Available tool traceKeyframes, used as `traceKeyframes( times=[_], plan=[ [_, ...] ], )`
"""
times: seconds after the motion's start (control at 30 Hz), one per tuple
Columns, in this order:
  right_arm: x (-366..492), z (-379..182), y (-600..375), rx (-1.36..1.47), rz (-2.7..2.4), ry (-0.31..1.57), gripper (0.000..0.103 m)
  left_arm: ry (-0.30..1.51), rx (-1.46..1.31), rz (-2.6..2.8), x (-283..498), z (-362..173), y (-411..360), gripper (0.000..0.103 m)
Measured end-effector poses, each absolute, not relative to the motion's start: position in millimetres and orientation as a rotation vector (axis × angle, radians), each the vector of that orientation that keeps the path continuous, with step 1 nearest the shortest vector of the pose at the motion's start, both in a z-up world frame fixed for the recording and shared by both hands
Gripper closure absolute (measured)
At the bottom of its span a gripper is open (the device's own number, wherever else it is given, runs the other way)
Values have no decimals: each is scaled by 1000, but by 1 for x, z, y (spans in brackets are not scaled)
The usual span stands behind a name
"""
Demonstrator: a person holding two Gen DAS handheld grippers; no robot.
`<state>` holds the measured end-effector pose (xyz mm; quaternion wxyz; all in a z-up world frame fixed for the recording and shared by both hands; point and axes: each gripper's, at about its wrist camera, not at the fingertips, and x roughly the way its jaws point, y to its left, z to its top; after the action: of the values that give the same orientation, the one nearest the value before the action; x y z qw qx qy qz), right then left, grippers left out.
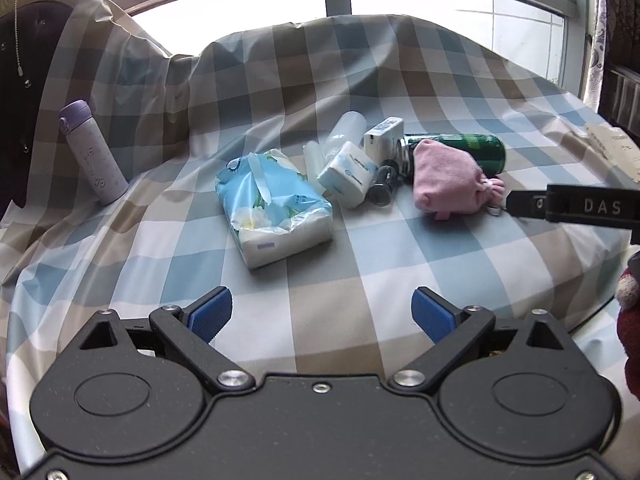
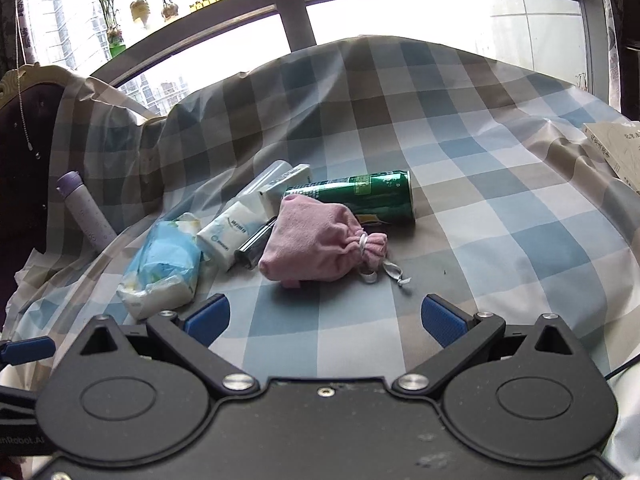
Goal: Organize soft objects
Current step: 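Reach the right gripper to the pink drawstring pouch and close on it, then lift the pink pouch with the right gripper while the left tool reaches the white tissue pack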
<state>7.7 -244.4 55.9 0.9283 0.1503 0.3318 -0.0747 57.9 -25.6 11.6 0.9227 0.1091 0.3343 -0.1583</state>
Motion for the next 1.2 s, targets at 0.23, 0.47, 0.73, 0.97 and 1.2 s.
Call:
traceKeyframes(
  times=[0.23, 0.47, 0.73, 0.97, 1.2],
  plan=[
    [45, 40, -250, 308, -181, 682, 0, 752, 188, -311, 87, 0, -26, 9],
    [84, 31, -238, 271, -184, 685, 0, 795, 195, -290, 104, -13, -28, 9],
    [118, 18, -225, 261, -202, 718, 0, 841, 229, -278, 116, -29, -31, 9],
    [128, 9, -221, 191, -248, 720, 2, 863, 276, -278, 120, -35, -37, 7],
    [110, 16, -222, 117, -180, 700, 42, 889, 255, -282, 125, -37, -34, 4]
  ],
)
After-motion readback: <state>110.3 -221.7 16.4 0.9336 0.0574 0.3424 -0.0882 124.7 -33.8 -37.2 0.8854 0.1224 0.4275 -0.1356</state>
